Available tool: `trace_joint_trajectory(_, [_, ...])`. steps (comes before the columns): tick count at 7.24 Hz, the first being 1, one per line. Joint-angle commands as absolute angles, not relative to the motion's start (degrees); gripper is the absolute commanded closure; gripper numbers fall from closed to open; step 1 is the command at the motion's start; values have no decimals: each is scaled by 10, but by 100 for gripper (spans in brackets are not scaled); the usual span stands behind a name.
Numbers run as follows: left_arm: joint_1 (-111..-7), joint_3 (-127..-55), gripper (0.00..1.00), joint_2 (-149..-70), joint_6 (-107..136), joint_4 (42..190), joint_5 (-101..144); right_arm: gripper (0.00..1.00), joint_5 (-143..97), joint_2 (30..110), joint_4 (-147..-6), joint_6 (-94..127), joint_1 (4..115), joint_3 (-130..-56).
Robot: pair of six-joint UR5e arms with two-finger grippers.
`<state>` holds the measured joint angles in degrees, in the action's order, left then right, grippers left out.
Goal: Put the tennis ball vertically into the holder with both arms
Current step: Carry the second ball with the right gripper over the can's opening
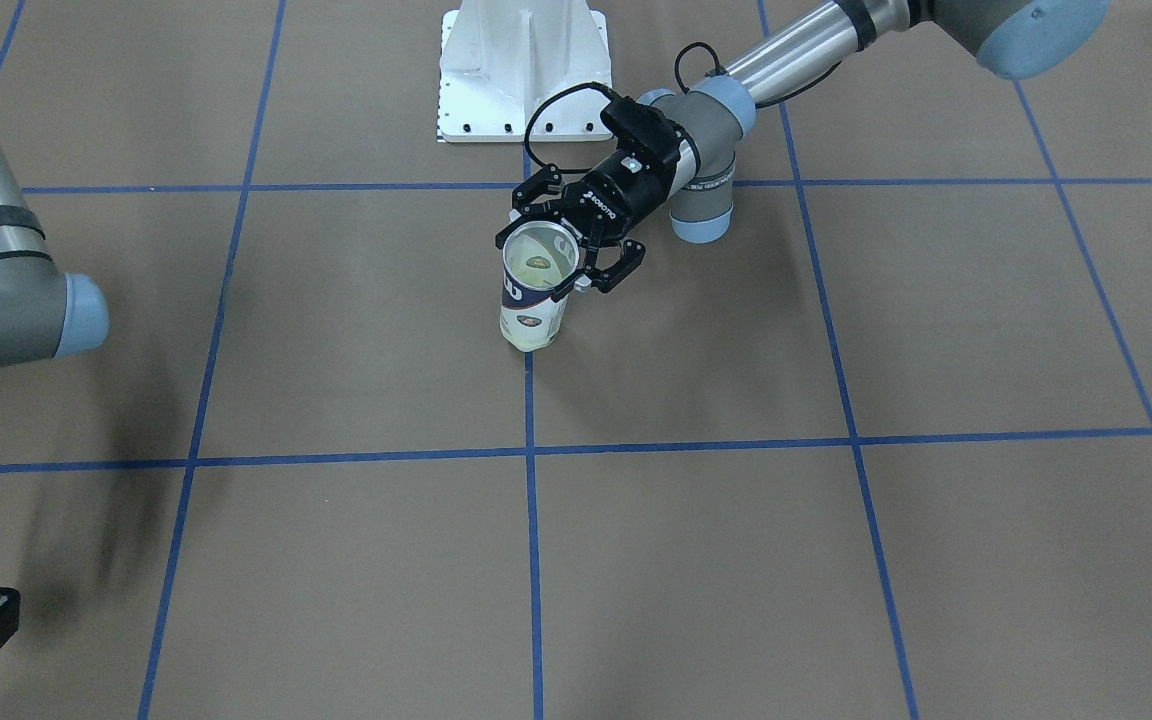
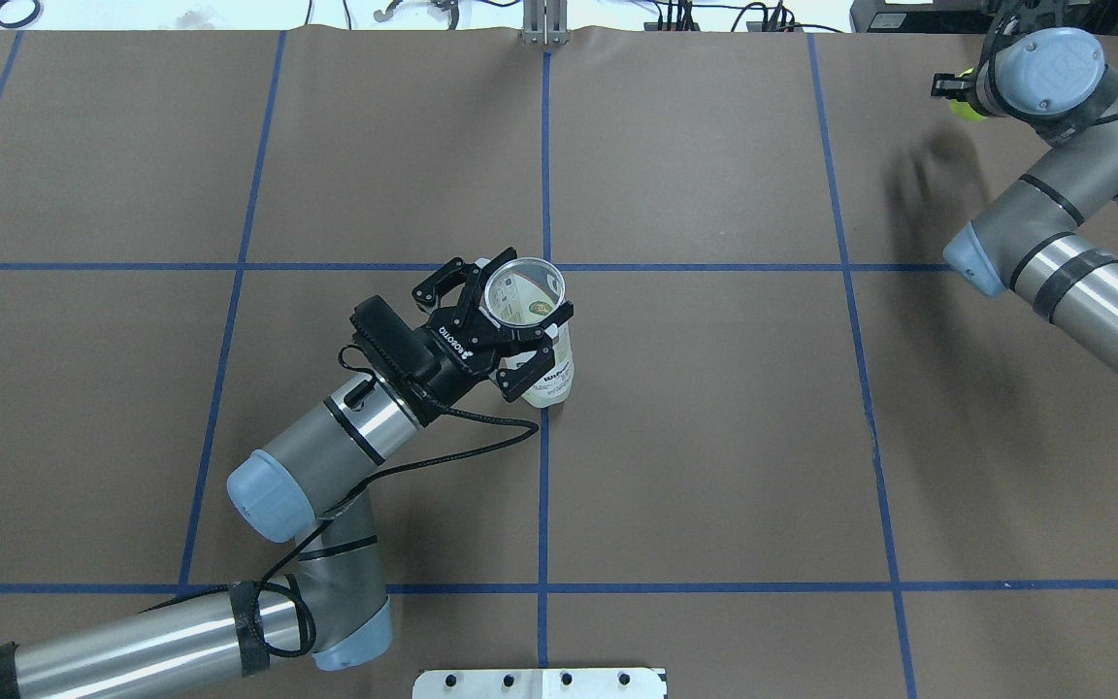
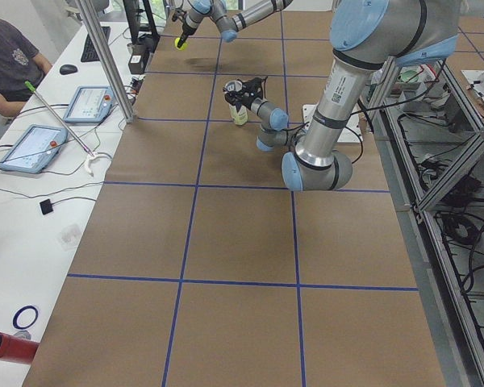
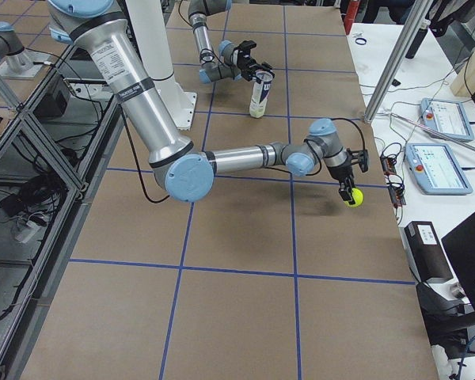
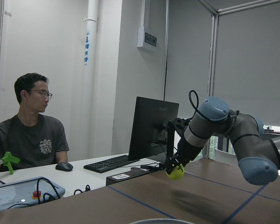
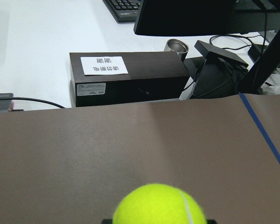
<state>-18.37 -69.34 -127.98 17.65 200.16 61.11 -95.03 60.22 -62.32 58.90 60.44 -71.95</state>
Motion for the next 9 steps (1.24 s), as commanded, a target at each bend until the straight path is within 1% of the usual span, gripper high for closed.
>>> trace_joint_trajectory(1, [-184,-693,15,-1281,175,2000,611,100,-1040,611,-838,663,600,-929])
trace_joint_trajectory(2, [-183,-693,15,-1279,175,2000,611,100,-1111,611,-897,714,591,-1011])
trace_joint_trajectory(3, [-183,-693,14,-1279,174,2000,611,100,-1128,605,-930,805,551,-1079])
trace_joint_trajectory(4, [-183,-693,12,-1278,173,1999,611,100,-1128,601,-943,877,512,-1124])
trace_joint_trajectory(5, [-183,-693,12,-1278,173,1998,611,100,-1126,599,-944,924,483,-1150])
trace_joint_trajectory(6, [-183,-693,12,-1279,173,1998,611,100,-1126,585,-944,944,466,-1160])
trace_joint_trajectory(9, [-183,-693,12,-1280,173,1998,611,100,-1122,528,-944,1017,412,-1160])
